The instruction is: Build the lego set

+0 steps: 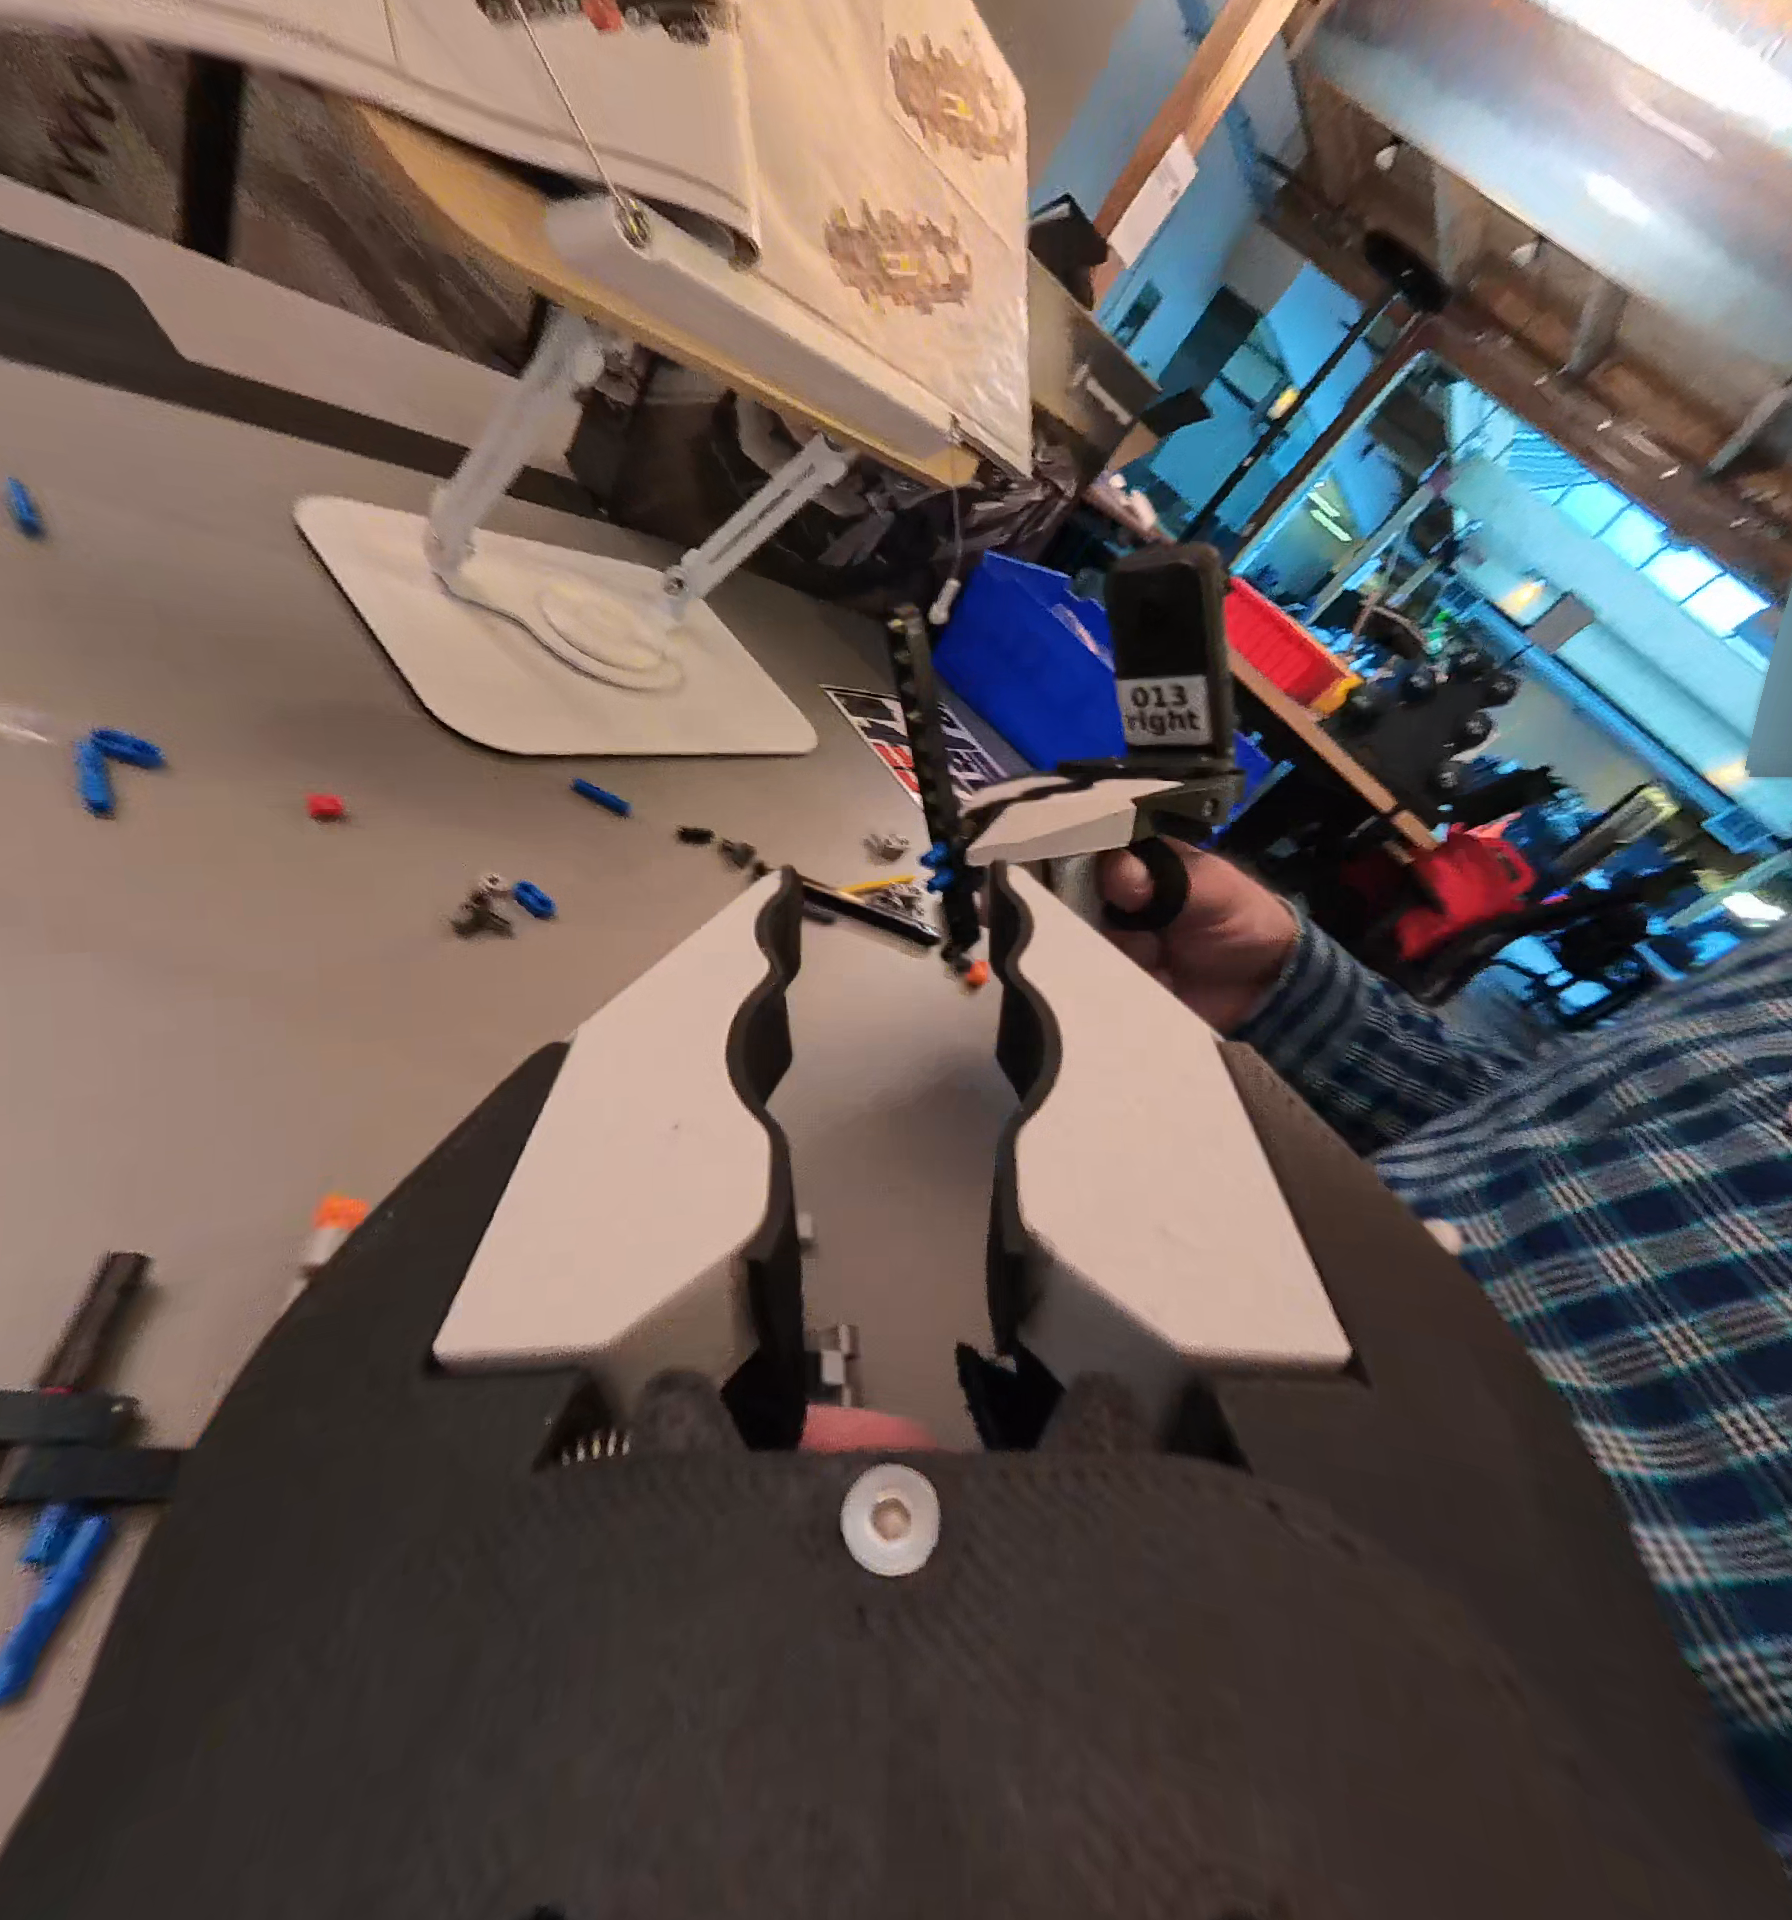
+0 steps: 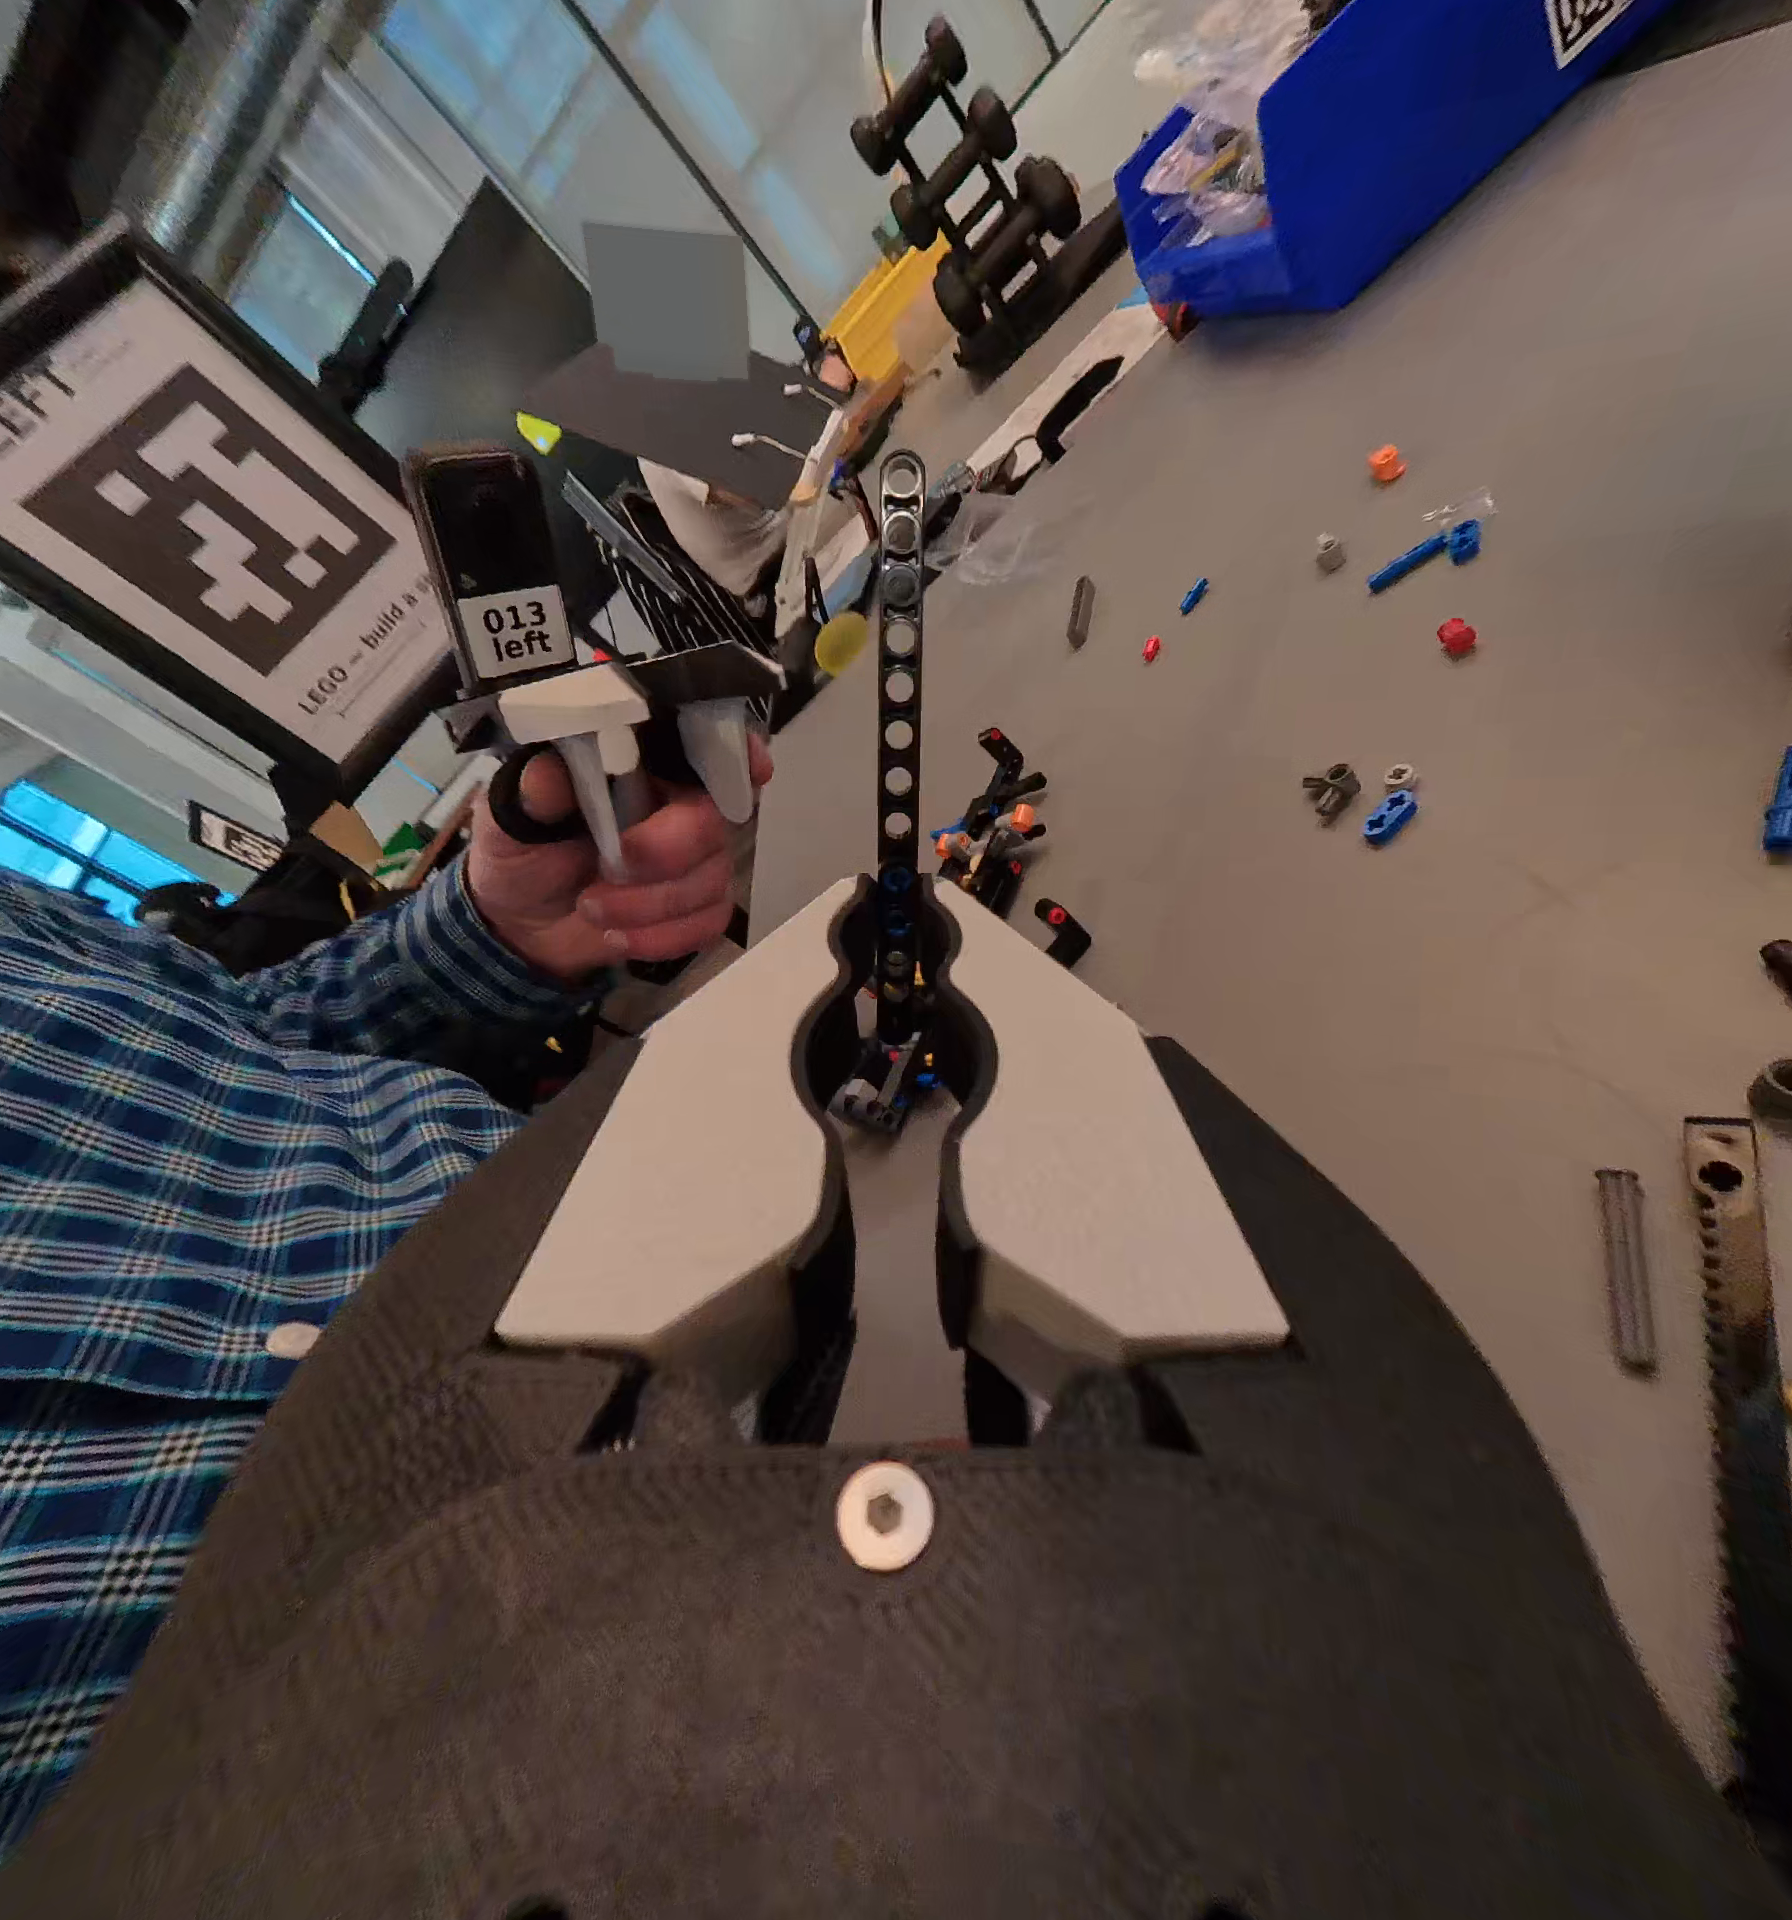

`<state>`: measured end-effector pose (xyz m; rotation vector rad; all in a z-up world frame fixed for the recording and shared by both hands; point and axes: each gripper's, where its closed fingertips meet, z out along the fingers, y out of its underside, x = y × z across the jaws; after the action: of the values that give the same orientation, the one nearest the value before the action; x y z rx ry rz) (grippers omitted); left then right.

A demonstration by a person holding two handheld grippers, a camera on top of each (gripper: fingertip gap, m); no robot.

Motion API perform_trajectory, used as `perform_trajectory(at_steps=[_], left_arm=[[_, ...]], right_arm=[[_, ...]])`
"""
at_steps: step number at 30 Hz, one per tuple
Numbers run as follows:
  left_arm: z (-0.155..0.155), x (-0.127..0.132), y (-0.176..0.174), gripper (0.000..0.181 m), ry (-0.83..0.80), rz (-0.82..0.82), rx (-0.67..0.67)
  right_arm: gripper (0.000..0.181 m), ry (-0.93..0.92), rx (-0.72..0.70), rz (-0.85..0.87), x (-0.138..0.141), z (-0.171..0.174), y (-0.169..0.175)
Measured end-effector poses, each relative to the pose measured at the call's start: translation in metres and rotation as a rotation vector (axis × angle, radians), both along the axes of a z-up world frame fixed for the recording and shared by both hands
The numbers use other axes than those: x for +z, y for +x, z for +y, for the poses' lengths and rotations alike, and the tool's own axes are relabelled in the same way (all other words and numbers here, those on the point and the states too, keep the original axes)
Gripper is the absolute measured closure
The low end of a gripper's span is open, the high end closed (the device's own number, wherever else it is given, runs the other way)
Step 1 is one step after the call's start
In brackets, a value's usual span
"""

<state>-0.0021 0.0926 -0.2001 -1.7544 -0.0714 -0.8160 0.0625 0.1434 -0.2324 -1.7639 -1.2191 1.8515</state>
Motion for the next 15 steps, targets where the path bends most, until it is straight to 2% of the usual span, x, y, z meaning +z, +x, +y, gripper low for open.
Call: perform_trajectory(at_steps=[4, 11, 15], left_arm=[[0.015, 0.005, 0.000, 0.144, 0.006, 0.071, 0.016], [0.040, -0.005, 0.013, 0.134, -0.006, 0.395, 0.014], [0.049, -0.012, 0.033, 0.140, -0.011, 0.486, -0.030]], right_arm=[[0.177, -0.099, -0.021, 0.076, 0.012, 0.003, -0.004], [0.176, -0.172, -0.051, 0.180, 0.029, 0.010, -0.019], [0.177, -0.255, -0.057, 0.256, 0.041, 0.012, -0.024]])
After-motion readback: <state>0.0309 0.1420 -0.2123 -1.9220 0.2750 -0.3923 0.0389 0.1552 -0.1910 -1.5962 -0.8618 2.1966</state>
